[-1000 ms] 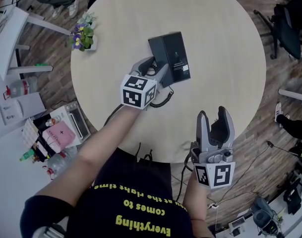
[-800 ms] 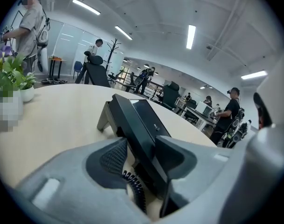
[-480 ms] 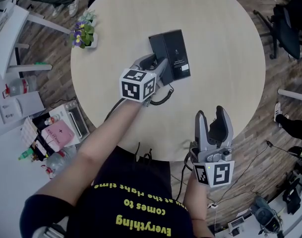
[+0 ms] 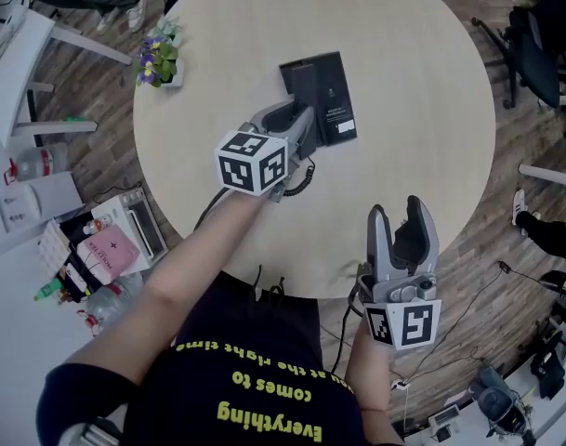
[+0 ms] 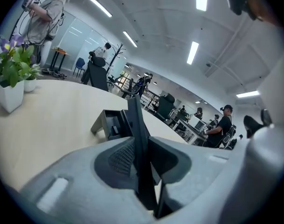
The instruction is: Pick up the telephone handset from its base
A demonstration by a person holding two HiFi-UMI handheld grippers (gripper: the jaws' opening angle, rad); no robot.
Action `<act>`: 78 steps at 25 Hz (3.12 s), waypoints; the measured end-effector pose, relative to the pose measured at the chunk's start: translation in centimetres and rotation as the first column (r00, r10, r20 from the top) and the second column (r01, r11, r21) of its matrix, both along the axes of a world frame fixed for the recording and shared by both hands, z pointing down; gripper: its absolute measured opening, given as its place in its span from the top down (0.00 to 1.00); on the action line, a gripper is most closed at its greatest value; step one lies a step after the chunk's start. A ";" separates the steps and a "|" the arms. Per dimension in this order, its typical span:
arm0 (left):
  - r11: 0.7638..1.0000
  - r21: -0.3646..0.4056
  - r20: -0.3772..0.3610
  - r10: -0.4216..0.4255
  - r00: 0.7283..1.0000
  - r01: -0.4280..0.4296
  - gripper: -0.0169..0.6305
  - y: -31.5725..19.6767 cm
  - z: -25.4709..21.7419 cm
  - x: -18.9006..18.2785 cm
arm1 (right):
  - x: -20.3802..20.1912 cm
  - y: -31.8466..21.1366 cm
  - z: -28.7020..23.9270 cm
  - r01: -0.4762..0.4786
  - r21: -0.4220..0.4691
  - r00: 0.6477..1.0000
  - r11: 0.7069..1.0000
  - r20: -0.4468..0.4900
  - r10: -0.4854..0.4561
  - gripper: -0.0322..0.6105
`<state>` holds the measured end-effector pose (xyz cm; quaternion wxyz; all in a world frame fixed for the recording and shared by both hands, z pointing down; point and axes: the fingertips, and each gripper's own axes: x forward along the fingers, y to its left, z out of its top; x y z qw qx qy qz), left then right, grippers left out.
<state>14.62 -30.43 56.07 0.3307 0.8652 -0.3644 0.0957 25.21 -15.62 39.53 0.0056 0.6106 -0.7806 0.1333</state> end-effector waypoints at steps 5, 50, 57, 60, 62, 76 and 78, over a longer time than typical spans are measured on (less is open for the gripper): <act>0.996 0.081 0.021 0.044 0.999 -0.046 0.85 1.1 -2.3 0.5 | 0.1 0.6 -0.8 -0.010 0.021 1.000 1.000 -0.007 0.010 0.59; 0.779 0.627 -0.009 0.044 0.999 -0.029 0.85 11.0 -29.8 -10.8 | -3.9 4.6 -16.1 -0.005 0.340 0.990 0.941 -0.129 0.051 0.83; 0.772 0.634 -0.012 0.064 0.998 -0.041 0.85 12.5 -30.8 -11.8 | -4.4 5.3 -16.9 -0.014 0.354 0.989 0.935 -0.130 0.064 0.93; 0.769 0.639 -0.016 0.057 0.998 -0.034 0.85 12.9 -31.1 -12.3 | -4.5 5.5 -17.1 -0.013 0.358 0.989 0.934 -0.131 0.065 0.93; 0.763 0.646 -0.019 0.046 0.999 -0.023 0.85 13.1 -31.1 -12.6 | -4.5 5.6 -17.0 -0.016 0.355 0.988 0.935 -0.137 0.069 0.93; 0.770 0.639 -0.067 0.052 0.996 0.003 0.85 13.4 -30.7 -13.9 | -4.6 5.5 -17.0 -0.037 0.346 0.981 0.938 -0.167 0.100 0.93; 0.770 0.639 -0.069 0.052 0.996 0.004 0.85 13.4 -30.7 -14.1 | -4.6 5.5 -16.9 -0.041 0.346 0.981 0.937 -0.166 0.104 0.93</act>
